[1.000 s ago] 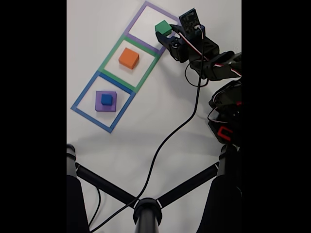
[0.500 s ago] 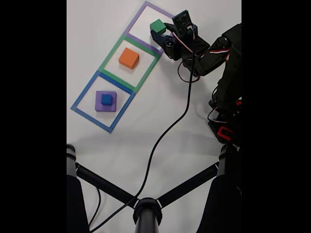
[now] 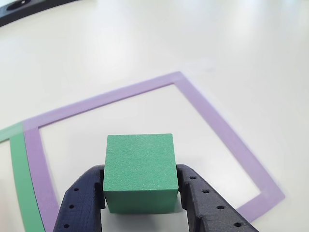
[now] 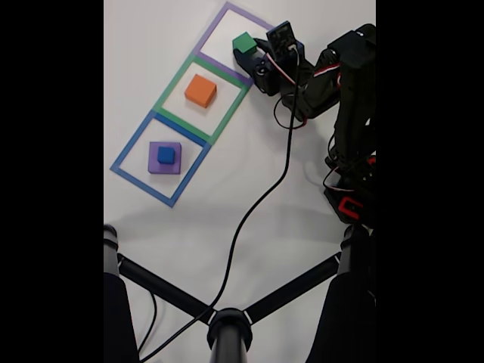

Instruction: Tower of hanoi

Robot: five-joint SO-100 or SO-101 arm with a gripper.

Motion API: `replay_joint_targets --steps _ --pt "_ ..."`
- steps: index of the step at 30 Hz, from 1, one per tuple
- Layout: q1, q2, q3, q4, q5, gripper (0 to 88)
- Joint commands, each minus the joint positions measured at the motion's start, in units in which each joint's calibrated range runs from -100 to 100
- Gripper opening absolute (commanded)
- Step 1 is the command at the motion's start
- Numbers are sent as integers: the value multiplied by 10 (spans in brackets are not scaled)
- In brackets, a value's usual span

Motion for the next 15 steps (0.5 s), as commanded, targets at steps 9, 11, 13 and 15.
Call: replay_joint_targets --steps 9,11,13,15 --pt "6 5 -21 -23 0 208" --pt "6 2 -22 -25 0 219" --pt "8 -9 -20 -25 0 235" --pt "11 -29 -12 -19 0 250"
